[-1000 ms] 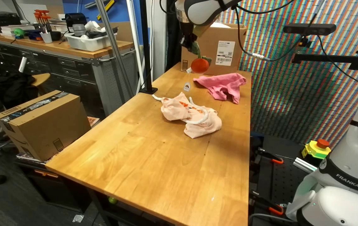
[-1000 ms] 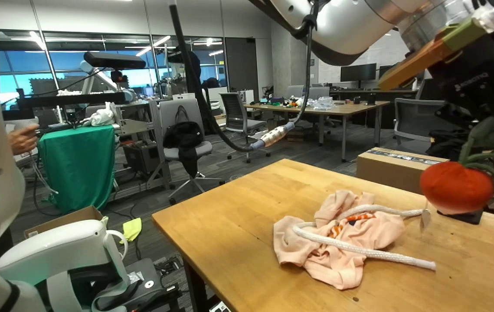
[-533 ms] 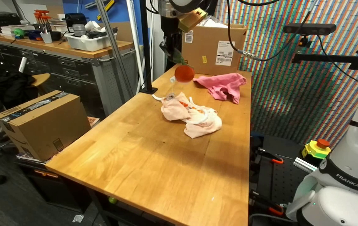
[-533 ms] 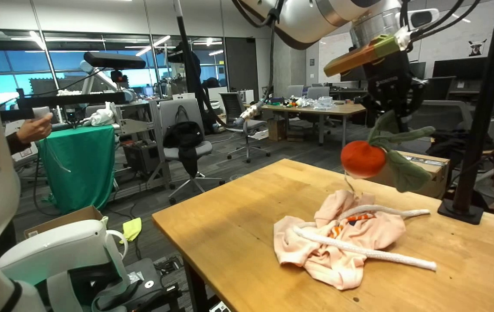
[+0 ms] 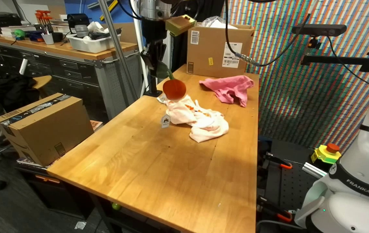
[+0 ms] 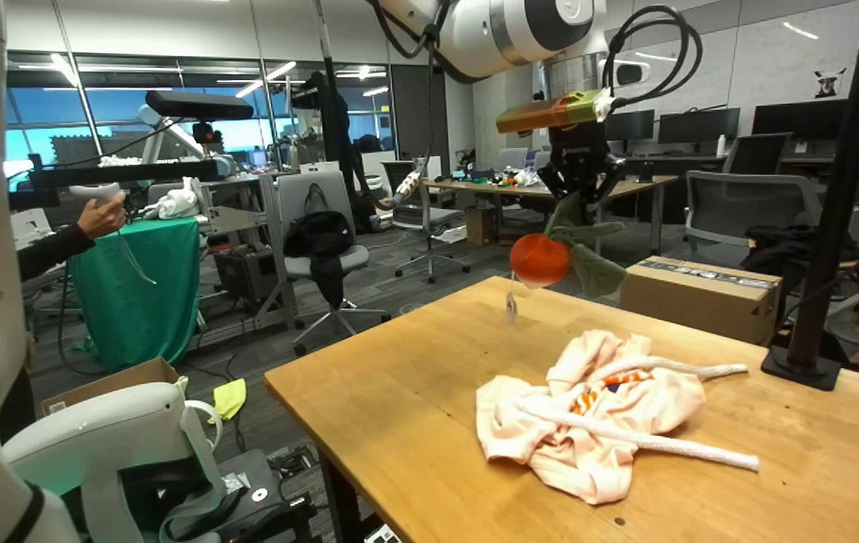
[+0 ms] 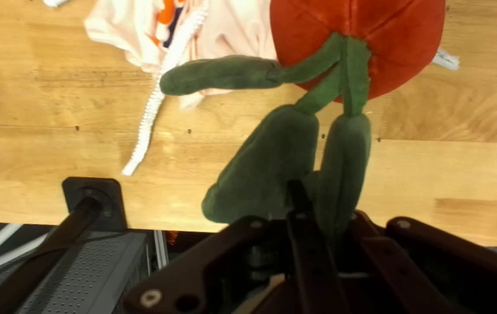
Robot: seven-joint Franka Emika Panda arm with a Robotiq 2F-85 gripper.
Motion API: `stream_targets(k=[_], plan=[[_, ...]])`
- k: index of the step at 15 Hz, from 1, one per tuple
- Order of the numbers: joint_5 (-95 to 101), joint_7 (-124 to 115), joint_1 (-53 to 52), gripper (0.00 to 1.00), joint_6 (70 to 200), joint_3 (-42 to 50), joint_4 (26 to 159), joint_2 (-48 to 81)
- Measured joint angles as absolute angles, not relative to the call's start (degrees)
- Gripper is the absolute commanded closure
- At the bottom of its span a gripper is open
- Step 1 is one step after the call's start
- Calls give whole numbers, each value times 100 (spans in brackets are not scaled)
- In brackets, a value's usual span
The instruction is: Move the pink t-shirt to the right, move the radish and white rope to the left
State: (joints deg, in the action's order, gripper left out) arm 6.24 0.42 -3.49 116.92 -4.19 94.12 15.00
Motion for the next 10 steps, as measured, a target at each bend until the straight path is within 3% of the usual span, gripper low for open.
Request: stream_targets(k=[10], plan=[[249,-1285,-974,98,12336,-587,8910,2440]])
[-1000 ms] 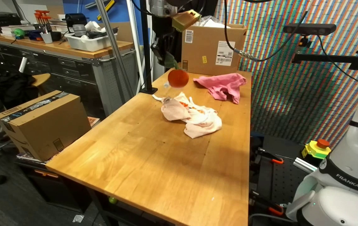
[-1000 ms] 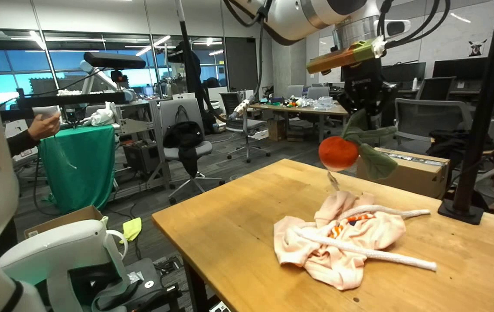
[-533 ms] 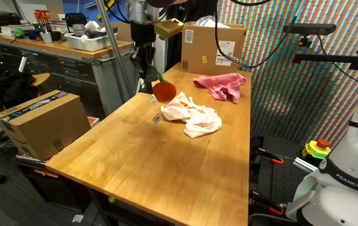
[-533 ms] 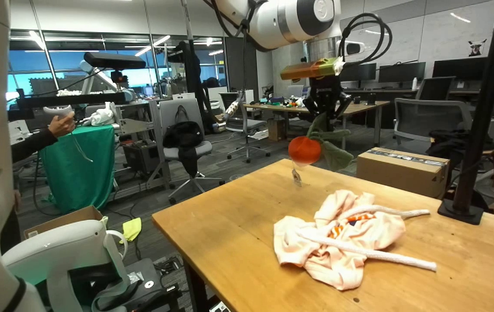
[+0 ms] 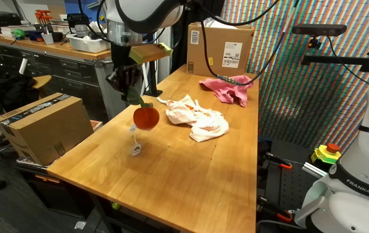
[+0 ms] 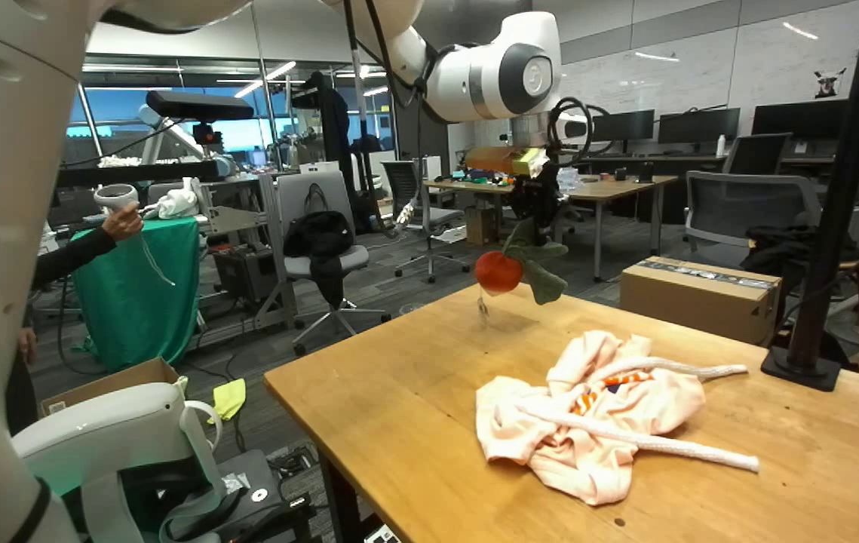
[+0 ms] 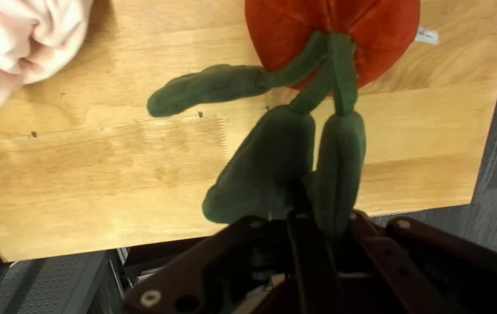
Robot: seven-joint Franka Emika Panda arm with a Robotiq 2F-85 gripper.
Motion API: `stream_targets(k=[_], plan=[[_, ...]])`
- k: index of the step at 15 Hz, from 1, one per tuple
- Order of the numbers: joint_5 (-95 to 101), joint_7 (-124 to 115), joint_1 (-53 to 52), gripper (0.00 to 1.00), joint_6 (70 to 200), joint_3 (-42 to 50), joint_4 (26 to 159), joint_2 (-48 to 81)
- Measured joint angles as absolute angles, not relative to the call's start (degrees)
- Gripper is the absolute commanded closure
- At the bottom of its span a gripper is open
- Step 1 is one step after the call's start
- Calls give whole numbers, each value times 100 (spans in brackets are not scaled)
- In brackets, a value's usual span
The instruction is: Move the pink t-shirt to the right, move the radish and white rope to the left
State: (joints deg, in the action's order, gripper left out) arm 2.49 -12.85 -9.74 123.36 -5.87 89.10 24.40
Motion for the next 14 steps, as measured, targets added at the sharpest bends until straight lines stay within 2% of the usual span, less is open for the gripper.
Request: stream_targets(k=[8,14], plan=[[151,-2698,-1419,98,13266,-503,8700,3060],[37,-2734,-1628,98,12939,-523,8599,3267]])
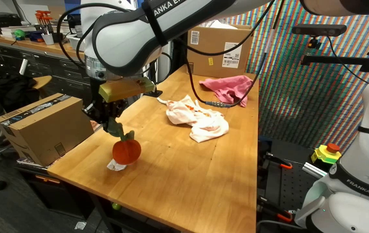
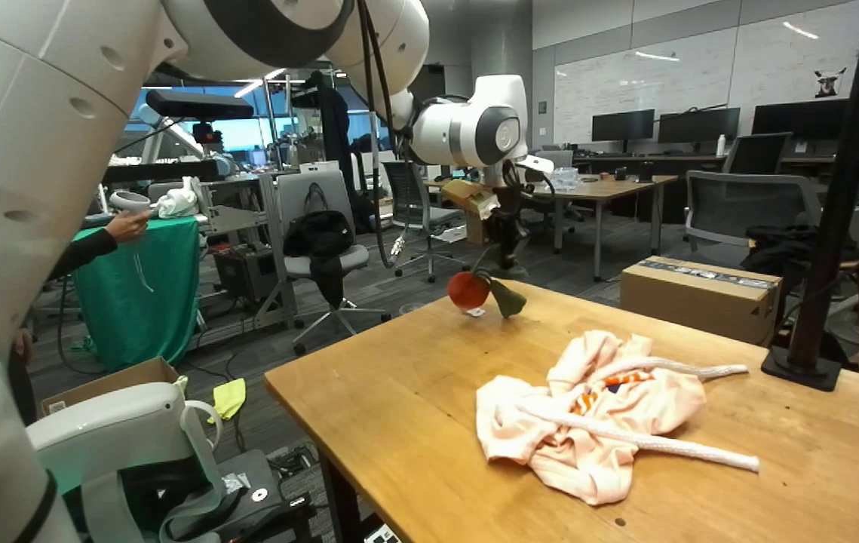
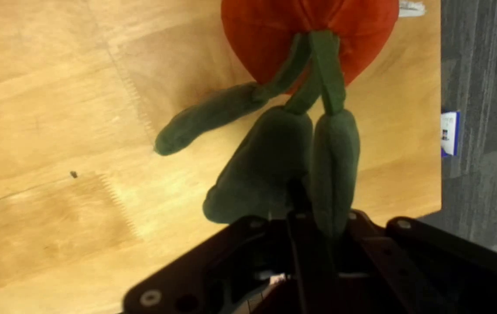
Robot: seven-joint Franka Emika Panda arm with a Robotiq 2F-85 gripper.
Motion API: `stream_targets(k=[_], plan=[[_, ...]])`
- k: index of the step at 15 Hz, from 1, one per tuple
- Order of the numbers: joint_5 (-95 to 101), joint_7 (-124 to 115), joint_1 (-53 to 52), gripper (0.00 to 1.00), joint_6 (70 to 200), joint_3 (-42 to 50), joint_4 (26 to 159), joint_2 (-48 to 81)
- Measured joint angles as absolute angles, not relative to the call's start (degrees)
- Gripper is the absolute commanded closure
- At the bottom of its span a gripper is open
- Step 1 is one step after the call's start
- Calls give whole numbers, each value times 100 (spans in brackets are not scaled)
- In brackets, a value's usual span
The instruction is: Move the pink t-shirt to the right, move the radish and white rope to the left
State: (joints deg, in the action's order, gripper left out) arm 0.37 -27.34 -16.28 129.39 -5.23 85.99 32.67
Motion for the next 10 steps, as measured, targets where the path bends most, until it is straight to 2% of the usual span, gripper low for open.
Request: stream_targets(k=[5,10], plan=[[202,-2406,-1806,98,11743,-527,8171,3628],[402,-2115,-1888,98,11369,-526,7695,3924]])
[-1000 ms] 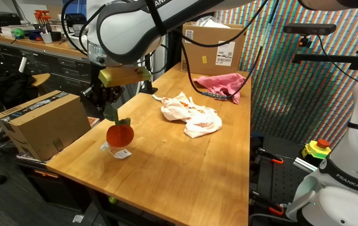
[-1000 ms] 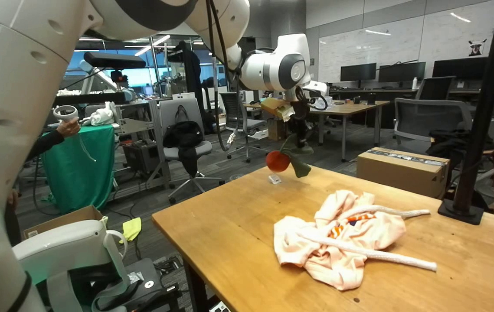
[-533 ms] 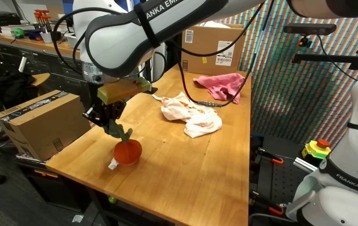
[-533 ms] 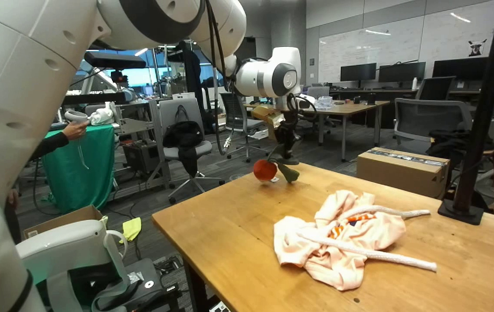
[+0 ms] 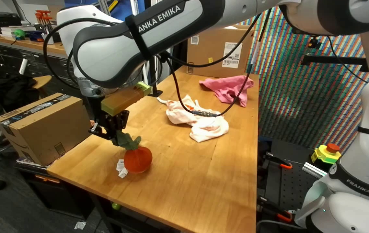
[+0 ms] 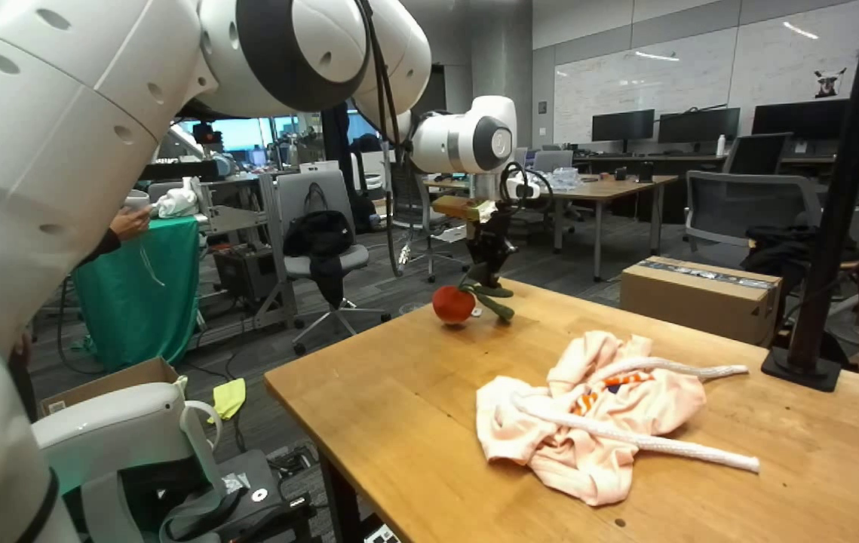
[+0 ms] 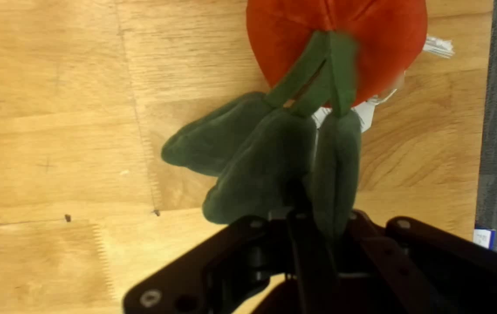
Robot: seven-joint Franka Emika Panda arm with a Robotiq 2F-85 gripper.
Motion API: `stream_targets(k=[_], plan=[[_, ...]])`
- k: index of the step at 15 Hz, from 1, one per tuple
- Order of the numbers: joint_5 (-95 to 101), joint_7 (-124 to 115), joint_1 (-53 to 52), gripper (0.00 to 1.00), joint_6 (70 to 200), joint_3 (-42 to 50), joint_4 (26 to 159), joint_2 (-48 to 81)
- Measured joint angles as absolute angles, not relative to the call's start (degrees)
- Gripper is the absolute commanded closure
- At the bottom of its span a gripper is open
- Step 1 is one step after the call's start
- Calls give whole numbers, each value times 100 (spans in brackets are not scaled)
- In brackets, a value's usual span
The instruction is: Move the pink t-shirt to the right, move the radish and white rope to the left
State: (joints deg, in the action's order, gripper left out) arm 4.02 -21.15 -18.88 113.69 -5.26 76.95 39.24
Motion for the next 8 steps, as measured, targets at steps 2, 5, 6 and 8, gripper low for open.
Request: stream_targets(k=[2,5,6,8], plan=[[419,-2018,-1895,98,11319,-526,7558,3981],[419,-1869,-1896,67,11245,-526,7389,4022],[419,-1789,-1896,61,11161,-526,7337,4032],[445,-1621,-1899,46,10972,-526,7254,4042]])
